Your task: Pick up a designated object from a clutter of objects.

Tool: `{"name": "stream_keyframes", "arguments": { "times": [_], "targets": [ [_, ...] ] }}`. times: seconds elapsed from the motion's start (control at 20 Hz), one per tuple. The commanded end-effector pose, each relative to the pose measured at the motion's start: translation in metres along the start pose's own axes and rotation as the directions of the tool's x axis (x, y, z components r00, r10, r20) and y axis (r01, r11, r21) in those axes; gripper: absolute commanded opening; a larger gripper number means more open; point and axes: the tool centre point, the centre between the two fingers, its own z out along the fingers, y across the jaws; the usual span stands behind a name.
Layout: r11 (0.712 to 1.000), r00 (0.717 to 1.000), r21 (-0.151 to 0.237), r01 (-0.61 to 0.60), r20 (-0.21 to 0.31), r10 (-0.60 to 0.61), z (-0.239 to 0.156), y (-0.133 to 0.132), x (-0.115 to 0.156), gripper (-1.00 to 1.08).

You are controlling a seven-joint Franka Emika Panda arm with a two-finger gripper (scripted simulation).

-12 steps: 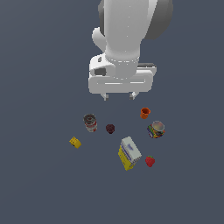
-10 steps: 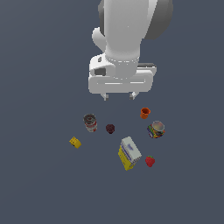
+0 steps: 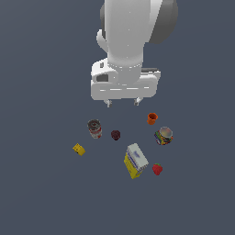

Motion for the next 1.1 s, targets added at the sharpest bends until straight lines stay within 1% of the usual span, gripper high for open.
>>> {"name": "stream_keyframes", "arguments": {
  "times": [0.0, 0.25, 0.55, 0.8, 1.05],
  "targets": [
    [1.000, 1.000, 0.001, 0.003, 0.000, -0.003, 0.000, 0.001, 0.000, 1.00],
    [1.000, 1.000, -0.001, -0.007, 0.000, 0.007, 0.003, -0.002, 0.000, 1.00],
    [0.999, 0.999, -0.006, -0.043, -0.001, 0.043, 0.016, -0.013, -0.001, 1.00],
    [0.996, 0.996, -0.012, -0.092, -0.004, 0.092, 0.034, -0.028, -0.003, 1.00],
    [0.987, 0.987, -0.019, -0.159, -0.009, 0.159, 0.058, -0.049, -0.007, 1.00]
  ]
}}
